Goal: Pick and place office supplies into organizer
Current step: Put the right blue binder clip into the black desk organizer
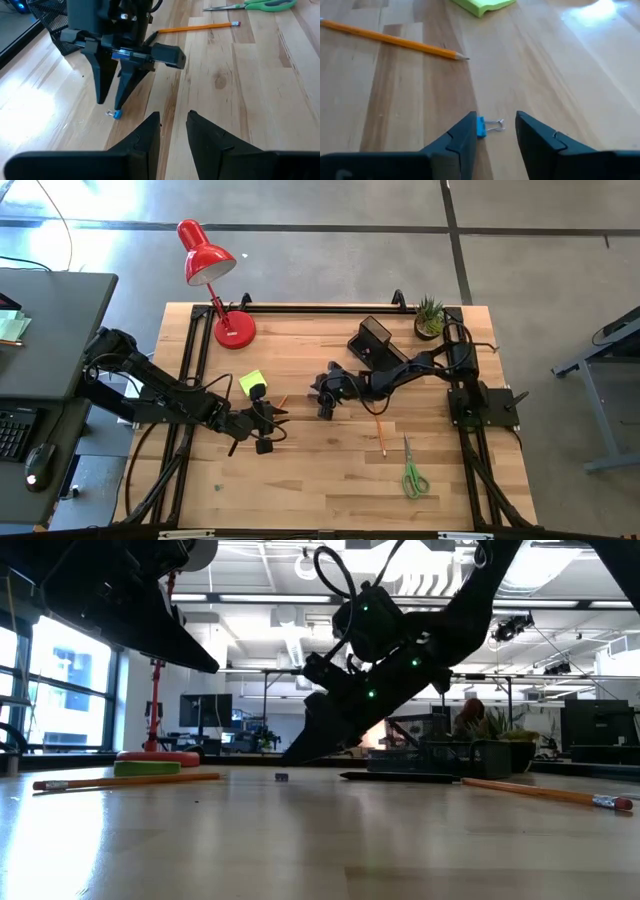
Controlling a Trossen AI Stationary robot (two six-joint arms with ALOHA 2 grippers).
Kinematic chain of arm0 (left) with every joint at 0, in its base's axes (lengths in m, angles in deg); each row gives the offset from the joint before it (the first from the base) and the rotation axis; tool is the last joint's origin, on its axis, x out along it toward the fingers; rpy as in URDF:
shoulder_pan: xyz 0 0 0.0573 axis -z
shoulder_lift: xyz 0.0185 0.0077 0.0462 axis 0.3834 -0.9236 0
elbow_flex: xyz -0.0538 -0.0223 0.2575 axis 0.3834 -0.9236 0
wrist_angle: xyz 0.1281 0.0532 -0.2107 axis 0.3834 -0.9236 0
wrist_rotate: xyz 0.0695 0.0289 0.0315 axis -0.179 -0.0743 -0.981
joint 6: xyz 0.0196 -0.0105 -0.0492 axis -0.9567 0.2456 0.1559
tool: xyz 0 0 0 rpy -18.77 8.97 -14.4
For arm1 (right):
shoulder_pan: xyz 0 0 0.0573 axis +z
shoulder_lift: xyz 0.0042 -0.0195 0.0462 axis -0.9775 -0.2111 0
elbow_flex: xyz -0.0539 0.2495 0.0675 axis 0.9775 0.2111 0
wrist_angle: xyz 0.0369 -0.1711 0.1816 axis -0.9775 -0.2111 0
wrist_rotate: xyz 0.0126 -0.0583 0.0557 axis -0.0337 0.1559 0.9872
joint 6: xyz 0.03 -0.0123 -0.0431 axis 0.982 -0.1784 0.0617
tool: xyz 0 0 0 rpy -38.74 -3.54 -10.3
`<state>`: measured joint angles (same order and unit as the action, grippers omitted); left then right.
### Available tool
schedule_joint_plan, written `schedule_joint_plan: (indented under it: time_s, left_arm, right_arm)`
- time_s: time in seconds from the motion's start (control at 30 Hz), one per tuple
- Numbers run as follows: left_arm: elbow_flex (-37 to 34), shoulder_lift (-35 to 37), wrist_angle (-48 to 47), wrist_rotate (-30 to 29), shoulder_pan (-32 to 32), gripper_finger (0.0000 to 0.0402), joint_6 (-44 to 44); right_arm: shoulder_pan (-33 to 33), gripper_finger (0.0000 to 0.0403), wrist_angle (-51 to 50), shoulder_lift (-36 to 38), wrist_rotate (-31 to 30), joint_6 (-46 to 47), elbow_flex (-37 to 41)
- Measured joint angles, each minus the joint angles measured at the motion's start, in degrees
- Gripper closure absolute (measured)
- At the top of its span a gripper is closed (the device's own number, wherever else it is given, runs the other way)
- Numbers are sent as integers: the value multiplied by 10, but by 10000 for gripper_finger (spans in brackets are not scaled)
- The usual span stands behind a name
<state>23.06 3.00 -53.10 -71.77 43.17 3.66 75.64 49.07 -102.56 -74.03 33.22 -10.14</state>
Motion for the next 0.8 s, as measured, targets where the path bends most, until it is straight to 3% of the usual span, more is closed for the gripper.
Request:
schedule_joint_plan:
  time_s: [0.8]
  left_arm:
    - [0,0,-1,0,0,316,1]
  right_arm:
    - [0,350,24,-25,-2,-11,0]
